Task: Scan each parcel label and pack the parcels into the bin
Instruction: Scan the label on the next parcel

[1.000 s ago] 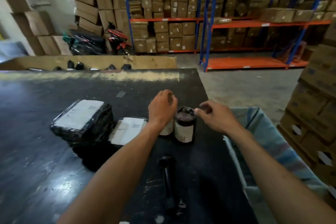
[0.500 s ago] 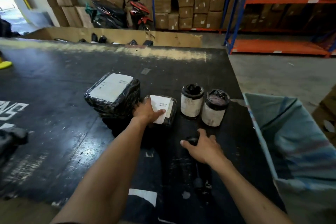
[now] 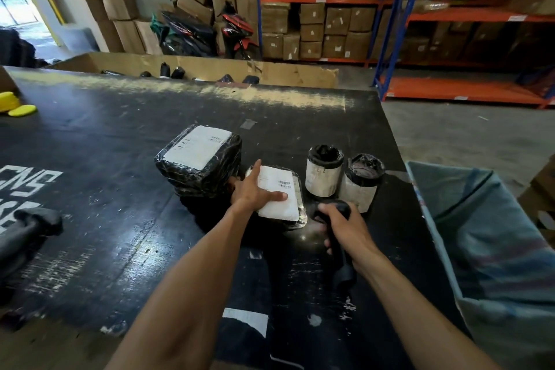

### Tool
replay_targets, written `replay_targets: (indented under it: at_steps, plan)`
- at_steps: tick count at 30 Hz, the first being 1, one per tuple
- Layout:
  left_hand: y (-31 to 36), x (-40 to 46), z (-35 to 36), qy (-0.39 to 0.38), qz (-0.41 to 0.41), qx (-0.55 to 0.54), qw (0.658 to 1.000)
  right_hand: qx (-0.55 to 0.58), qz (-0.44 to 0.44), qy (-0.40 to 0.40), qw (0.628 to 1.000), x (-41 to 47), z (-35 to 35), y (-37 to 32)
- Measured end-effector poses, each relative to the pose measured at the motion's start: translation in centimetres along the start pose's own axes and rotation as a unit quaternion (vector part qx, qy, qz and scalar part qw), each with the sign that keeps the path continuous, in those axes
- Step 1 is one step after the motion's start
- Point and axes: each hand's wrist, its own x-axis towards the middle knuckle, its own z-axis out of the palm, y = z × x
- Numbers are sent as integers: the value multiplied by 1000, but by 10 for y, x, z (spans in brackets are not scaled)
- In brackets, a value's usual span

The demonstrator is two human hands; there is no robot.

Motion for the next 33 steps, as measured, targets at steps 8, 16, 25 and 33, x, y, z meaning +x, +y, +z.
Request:
replay_targets:
  at_steps: [8,16,25,33]
  plan:
    - [-10,-34,6,94,44,-102,989,10,-105,-38,994,-12,11,-50]
    - [-5,-57,11,137,80,-94,983,-86,-167,-2,982,-26,23,-62]
    - [3,-57,13,155,107,-121,975,-79,-174,-1,982,-31,16,-67]
    - [6,-62,16,156,120,-132,972,-82,-175,1,981,-34,16,-66]
